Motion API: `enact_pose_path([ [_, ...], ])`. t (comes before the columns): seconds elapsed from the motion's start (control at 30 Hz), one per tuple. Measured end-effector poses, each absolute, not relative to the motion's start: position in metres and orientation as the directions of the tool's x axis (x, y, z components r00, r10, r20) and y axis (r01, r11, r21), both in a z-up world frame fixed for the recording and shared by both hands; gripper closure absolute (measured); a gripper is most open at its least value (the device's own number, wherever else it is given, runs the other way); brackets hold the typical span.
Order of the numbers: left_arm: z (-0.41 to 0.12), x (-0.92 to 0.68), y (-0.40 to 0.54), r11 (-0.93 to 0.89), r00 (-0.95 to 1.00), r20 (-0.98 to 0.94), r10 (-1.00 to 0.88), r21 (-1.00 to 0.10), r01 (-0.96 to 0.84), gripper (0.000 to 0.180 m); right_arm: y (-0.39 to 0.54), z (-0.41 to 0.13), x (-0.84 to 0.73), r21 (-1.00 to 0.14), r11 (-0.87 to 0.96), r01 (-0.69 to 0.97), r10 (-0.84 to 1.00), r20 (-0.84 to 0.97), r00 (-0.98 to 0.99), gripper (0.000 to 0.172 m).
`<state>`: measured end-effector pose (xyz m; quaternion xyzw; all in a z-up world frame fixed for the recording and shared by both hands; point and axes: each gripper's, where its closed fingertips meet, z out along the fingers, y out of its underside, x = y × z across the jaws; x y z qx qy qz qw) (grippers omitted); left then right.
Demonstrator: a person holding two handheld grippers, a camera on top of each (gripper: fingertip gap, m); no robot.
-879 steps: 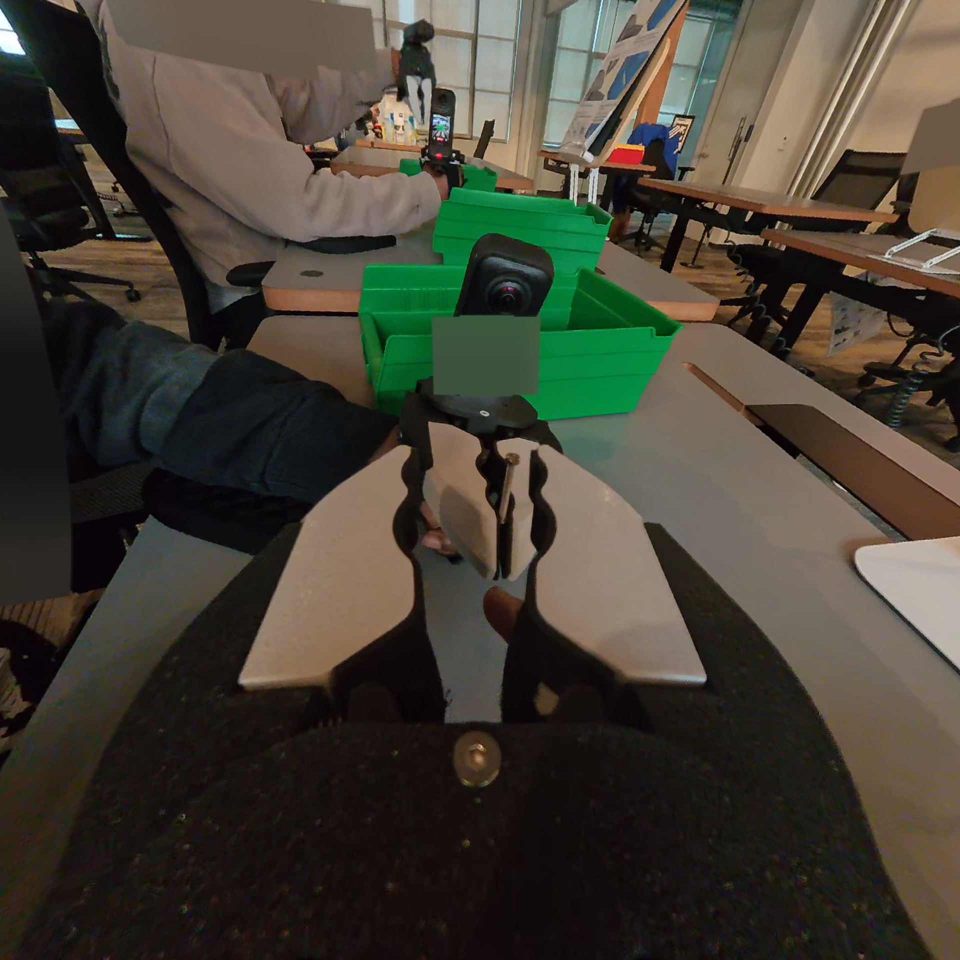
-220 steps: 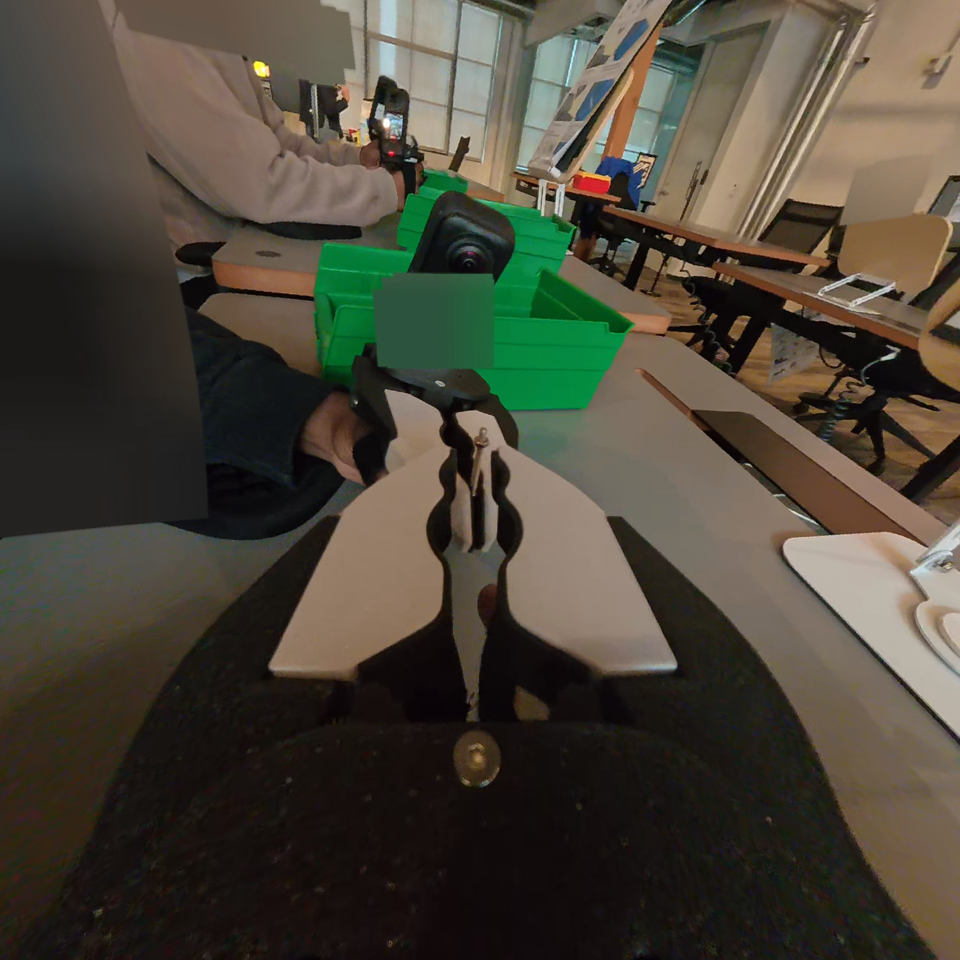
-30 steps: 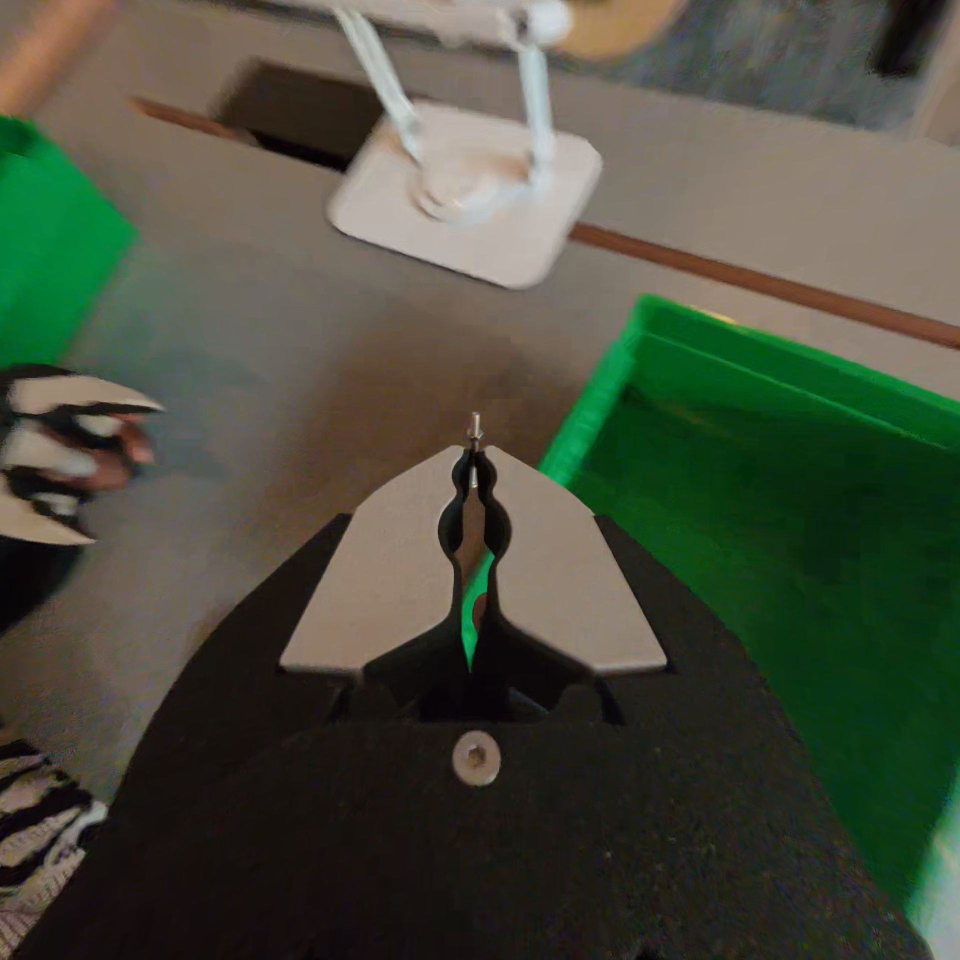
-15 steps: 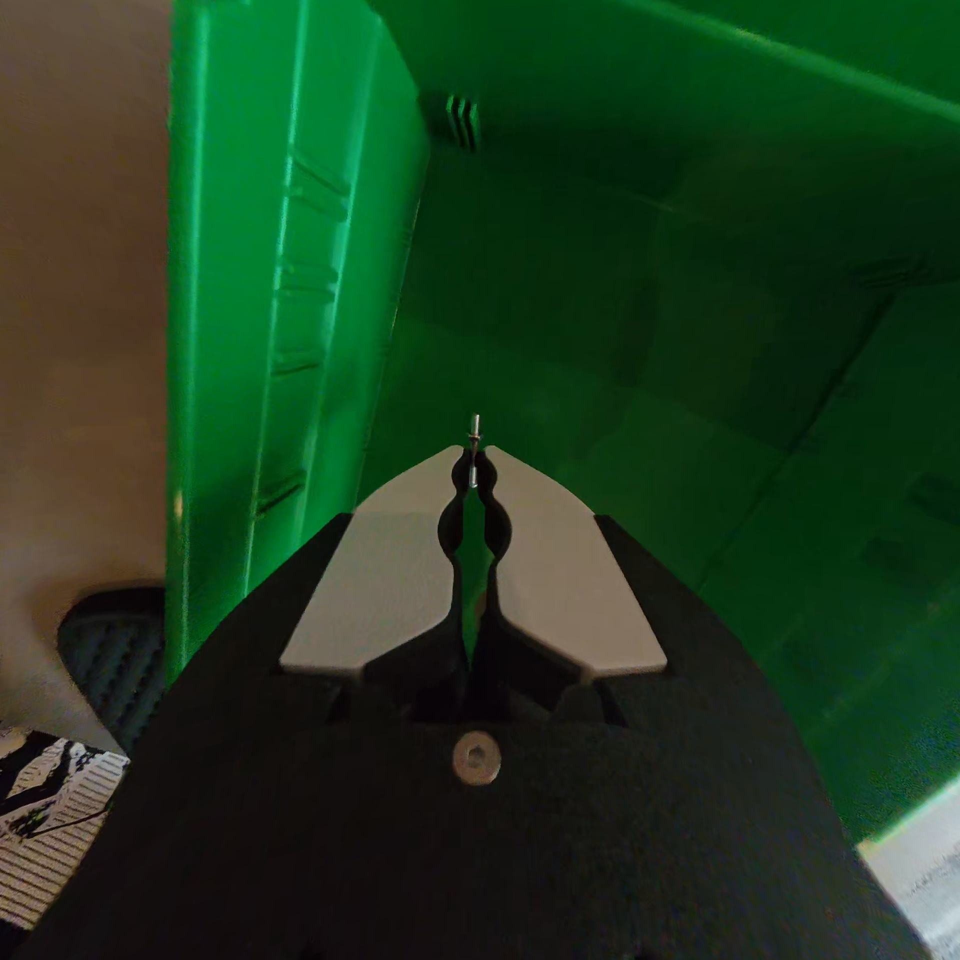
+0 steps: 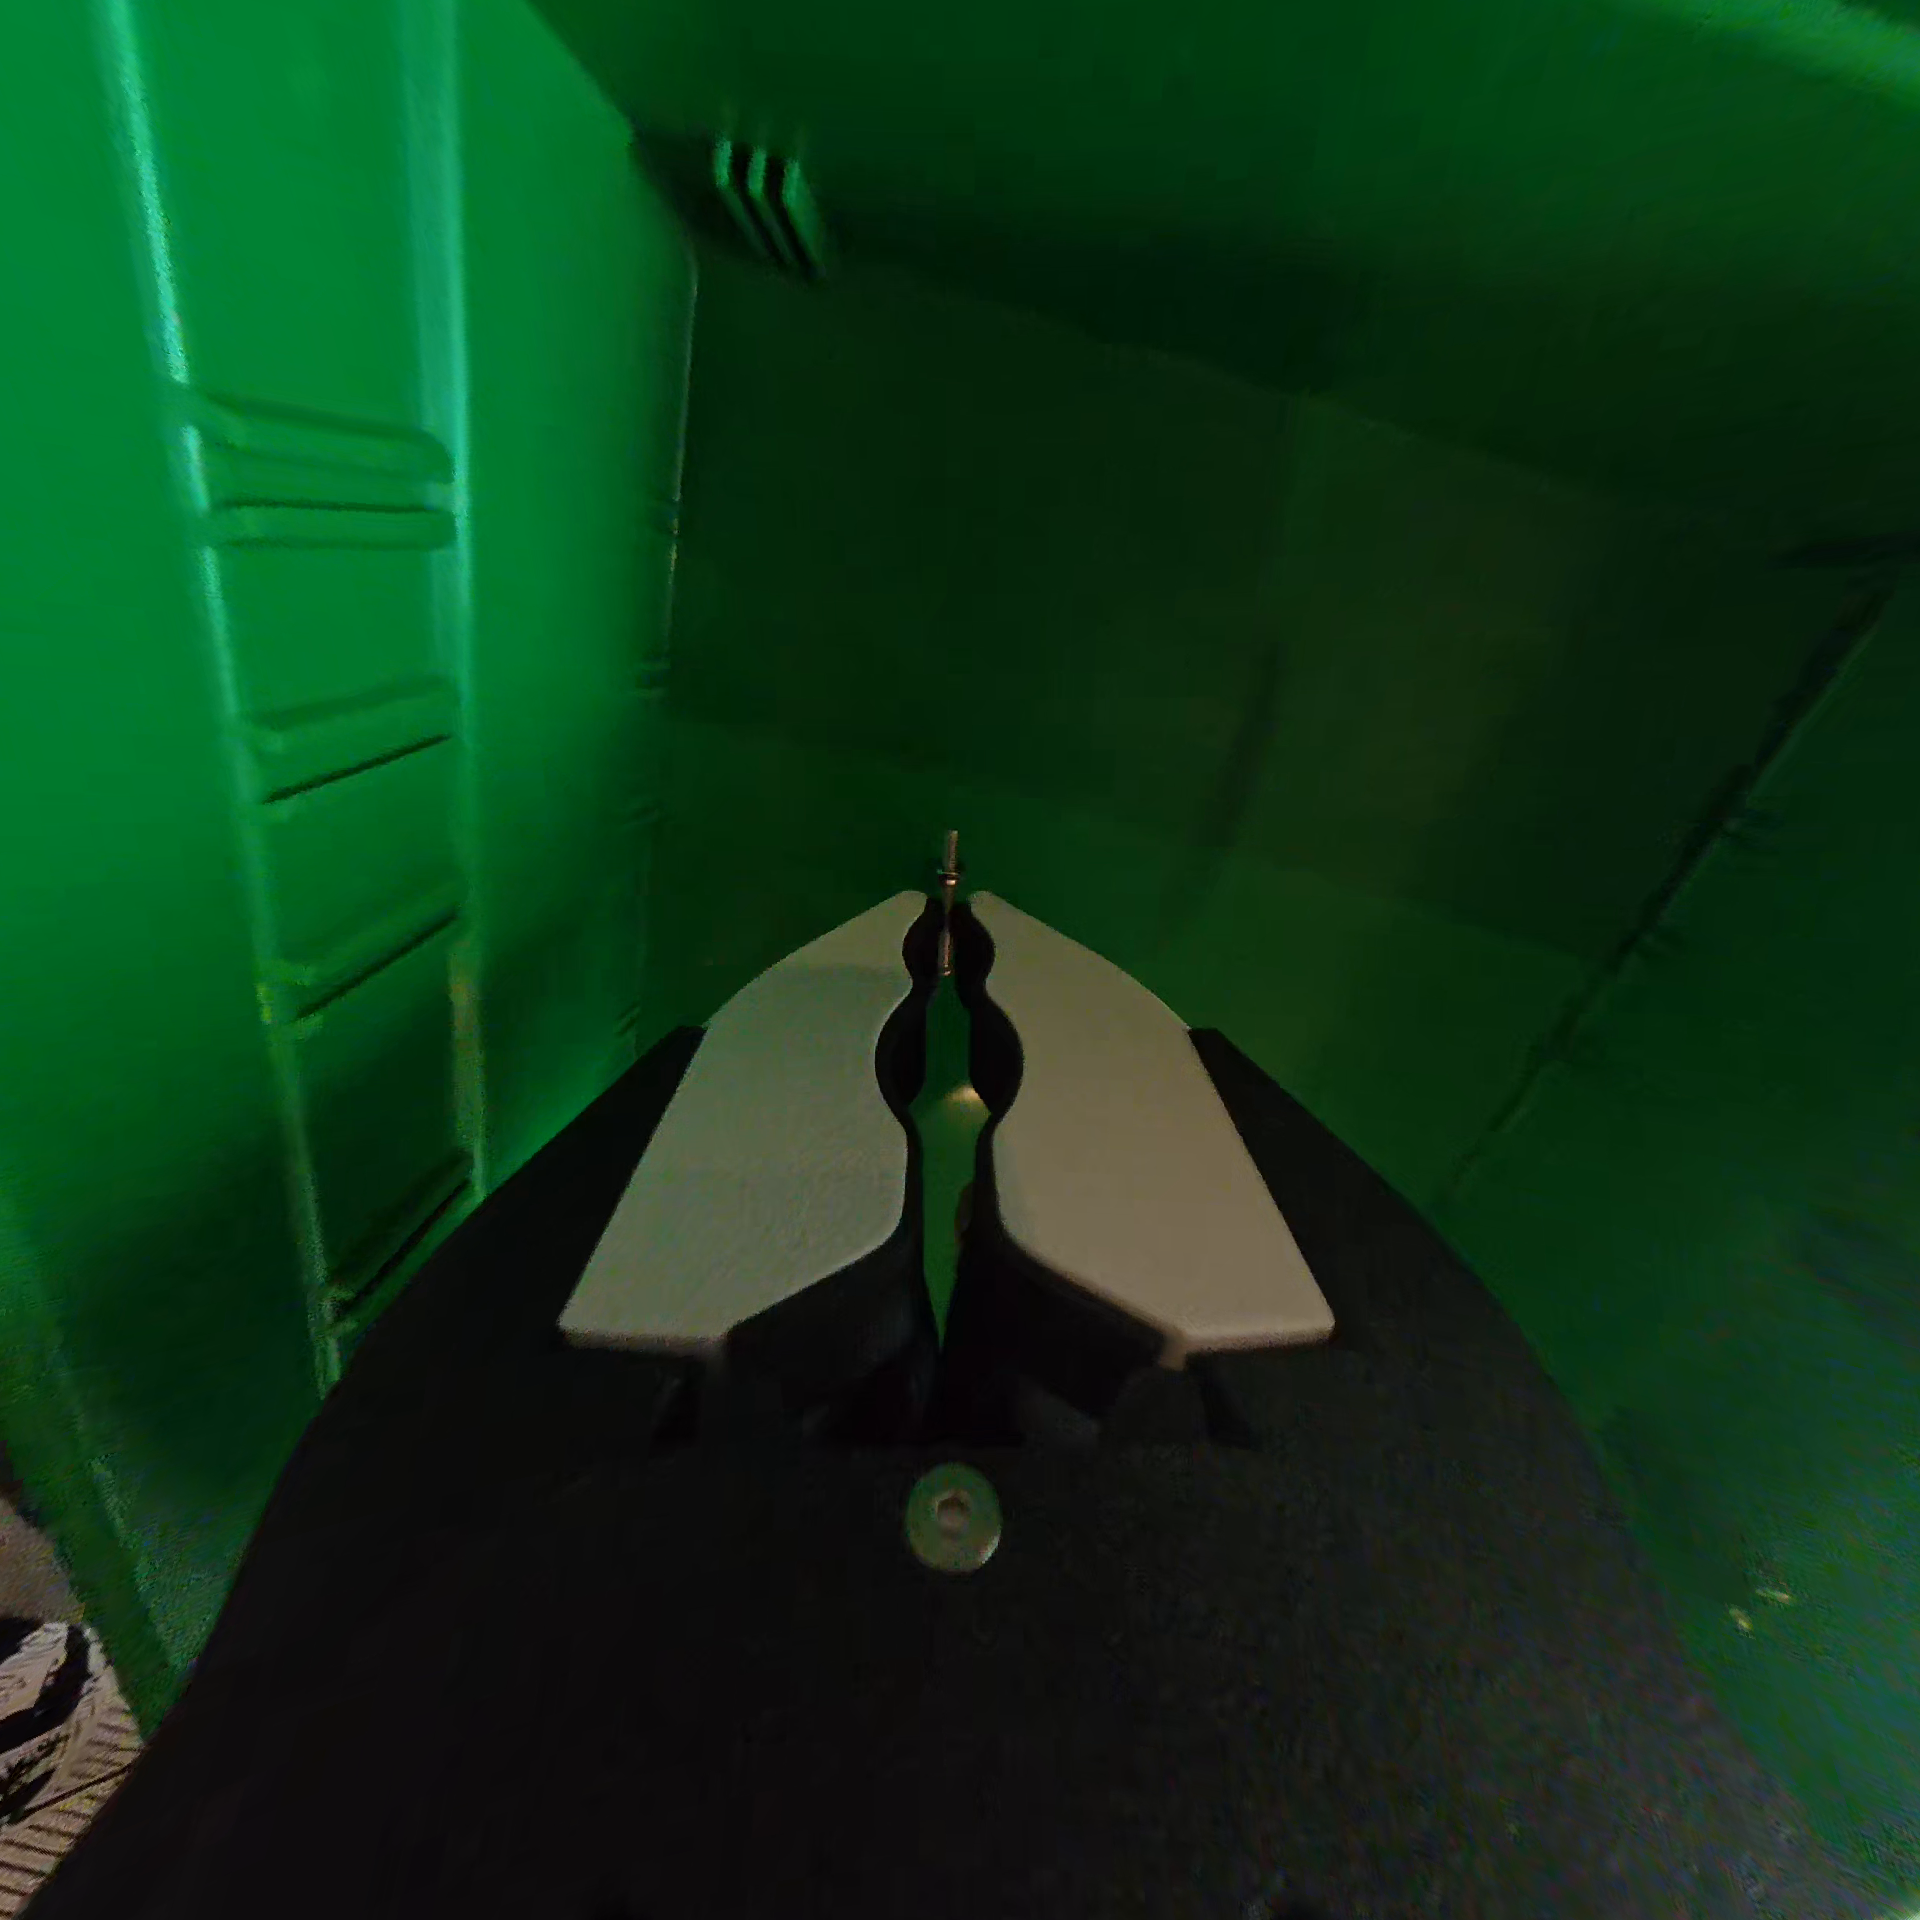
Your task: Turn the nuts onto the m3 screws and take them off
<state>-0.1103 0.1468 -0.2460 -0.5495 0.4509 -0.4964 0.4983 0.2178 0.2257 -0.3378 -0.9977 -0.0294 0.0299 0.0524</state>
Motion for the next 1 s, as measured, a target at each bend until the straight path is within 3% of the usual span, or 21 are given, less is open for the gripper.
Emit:
enact_pose_path([
  [0.27,-0.246,-0.110,0.146,-0.087,0.104,0.086,-0.991,-0.996,0.001,0.099,0.227,-0.343,0.220,-0.136,-0.990,0.033,0.037,-0.030,0.999,0.168],
  [0.47,-0.248,-0.109,0.144,-0.077,0.096,0.075,-0.993,-0.997,-0.018,0.099,0.228,-0.337,0.217,-0.191,-0.981,0.000,0.012,-0.061,0.998,0.148],
  [0.57,-0.247,-0.108,0.143,-0.056,0.099,0.054,-0.994,-0.998,-0.019,0.100,0.234,-0.315,0.213,-0.331,-0.943,-0.026,0.000,-0.078,0.997,0.144],
  [0.67,-0.227,-0.117,0.141,0.007,0.137,0.003,-0.990,-0.997,0.072,0.125,0.241,-0.274,0.201,-0.552,-0.829,-0.089,-0.024,-0.124,0.992,0.133],
  [0.77,-0.149,-0.139,0.114,-0.067,0.066,0.090,-0.994,-0.955,0.288,0.129,0.234,-0.225,0.171,-0.748,-0.650,-0.134,0.049,-0.217,0.975,0.129],
  [0.9,-0.049,-0.178,0.063,-0.025,0.025,0.041,-0.999,-0.889,0.456,0.125,0.203,-0.172,0.124,-0.887,-0.424,-0.184,0.217,-0.297,0.930,0.123],
  [1.0,-0.025,-0.194,0.056,0.043,0.147,0.034,-0.988,-0.872,0.487,0.164,0.174,-0.135,0.094,-0.935,-0.230,-0.270,0.348,-0.338,0.874,0.132],
])
